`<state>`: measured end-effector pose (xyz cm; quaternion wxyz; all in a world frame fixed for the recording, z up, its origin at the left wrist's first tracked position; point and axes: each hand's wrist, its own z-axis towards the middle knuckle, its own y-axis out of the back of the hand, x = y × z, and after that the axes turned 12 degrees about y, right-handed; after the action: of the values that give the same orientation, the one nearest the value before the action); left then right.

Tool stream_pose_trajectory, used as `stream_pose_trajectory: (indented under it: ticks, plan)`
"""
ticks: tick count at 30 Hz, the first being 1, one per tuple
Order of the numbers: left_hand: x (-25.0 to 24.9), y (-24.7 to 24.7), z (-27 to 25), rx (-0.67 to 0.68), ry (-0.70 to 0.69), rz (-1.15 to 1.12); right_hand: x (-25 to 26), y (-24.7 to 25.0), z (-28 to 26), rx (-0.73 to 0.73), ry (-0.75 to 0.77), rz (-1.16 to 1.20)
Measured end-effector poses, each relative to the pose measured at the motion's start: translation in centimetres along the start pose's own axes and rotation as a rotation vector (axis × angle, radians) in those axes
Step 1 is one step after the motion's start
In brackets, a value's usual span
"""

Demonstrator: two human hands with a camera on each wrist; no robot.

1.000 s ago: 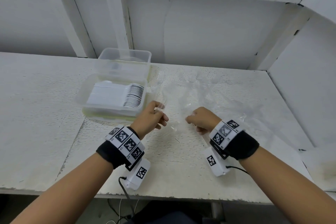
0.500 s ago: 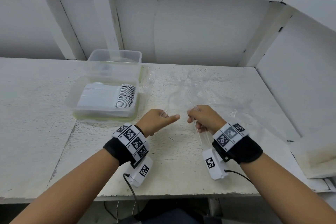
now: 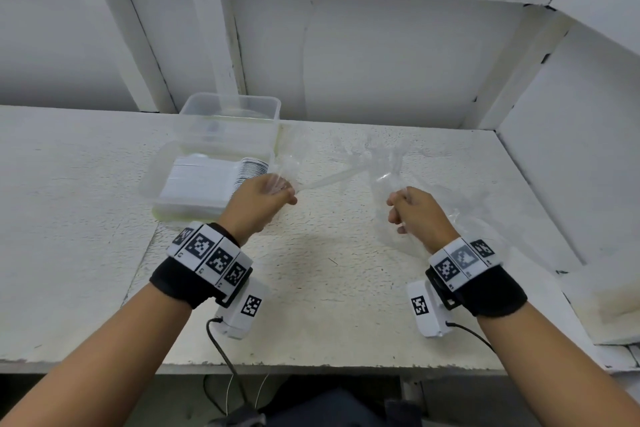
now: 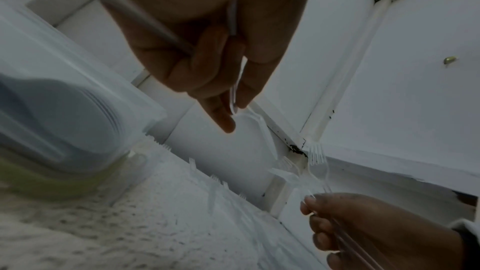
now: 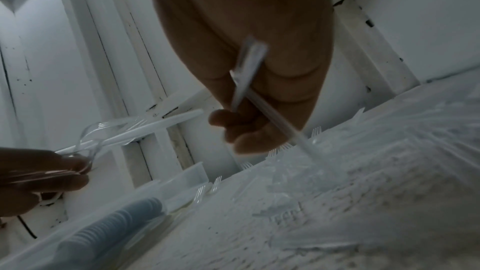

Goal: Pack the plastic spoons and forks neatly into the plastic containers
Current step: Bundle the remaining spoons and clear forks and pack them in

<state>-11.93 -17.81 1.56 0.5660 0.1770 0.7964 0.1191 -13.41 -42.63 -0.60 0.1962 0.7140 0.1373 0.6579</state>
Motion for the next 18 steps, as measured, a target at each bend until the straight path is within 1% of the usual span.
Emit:
stream_pose_trajectory:
  ticks: [3,6,8,11,13,16,18]
  plan:
    - [0.0,0.8,0.0,-0.099,-0.045,0.029,0.6,-0.2,0.0,-0.031,-0.016,0.103]
    - [0.4,0.9,0.1,-0.155,-0.057,0.136,1.4,-0.5,-0.1,-0.054,0.062,0.028]
    - [0.6,0.6,0.0,-0.137,-0.05,0.197,2.0,-0.9,-0.2,-0.026,0.13,0.02]
    - [0.6,-0.4,-0.4,-0.102,-0.043,0.232,2.8,-2.1,-0.9,0.072,0.315,-0.155]
    - [0.6,-1.1,-0.4,-0.063,-0.038,0.208,3.1,-3.2,-1.3,0.083,0.405,-0.218]
    - [0.7,-2.0,-0.4,-0.013,0.005,0.149,3.3,-4.5,-1.5,0.057,0.469,-0.182]
    - [0.7,-2.4,-0.5,0.014,0.013,0.145,3.3,-4.9,-1.4,0.054,0.493,-0.211]
